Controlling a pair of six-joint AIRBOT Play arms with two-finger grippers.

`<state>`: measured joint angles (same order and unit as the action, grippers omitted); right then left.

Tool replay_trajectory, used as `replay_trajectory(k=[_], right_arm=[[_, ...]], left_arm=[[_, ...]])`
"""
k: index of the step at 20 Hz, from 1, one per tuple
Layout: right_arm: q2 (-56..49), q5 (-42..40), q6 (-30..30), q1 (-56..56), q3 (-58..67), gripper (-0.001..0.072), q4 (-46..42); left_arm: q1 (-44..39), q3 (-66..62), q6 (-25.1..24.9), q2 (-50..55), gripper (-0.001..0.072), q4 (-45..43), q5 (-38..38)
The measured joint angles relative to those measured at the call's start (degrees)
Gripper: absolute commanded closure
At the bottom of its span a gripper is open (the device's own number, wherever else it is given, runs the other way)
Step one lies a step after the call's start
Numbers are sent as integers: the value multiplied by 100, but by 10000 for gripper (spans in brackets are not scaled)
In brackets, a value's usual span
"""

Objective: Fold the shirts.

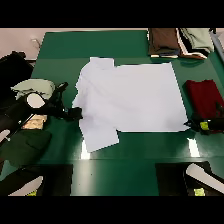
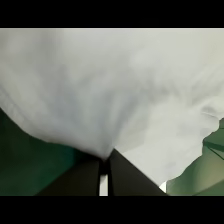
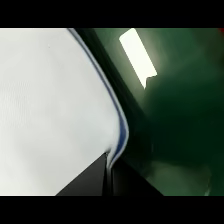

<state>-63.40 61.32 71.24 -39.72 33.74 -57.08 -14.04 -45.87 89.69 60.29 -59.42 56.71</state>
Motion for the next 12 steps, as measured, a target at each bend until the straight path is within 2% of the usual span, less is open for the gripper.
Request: replay_trajectory(k=[3,6,12], right_arm=[[514,-70,-26,463,424,697,107],[1113,46,-33,885,1362,697,168],[1976,310,-37,1303,4168,698,179]], left_arm=[[0,-553,90,-262,684,-190,61],[0,-1572,179,-675,684,-459,251],[0,-4782,304,-1233,685,-1099,636]])
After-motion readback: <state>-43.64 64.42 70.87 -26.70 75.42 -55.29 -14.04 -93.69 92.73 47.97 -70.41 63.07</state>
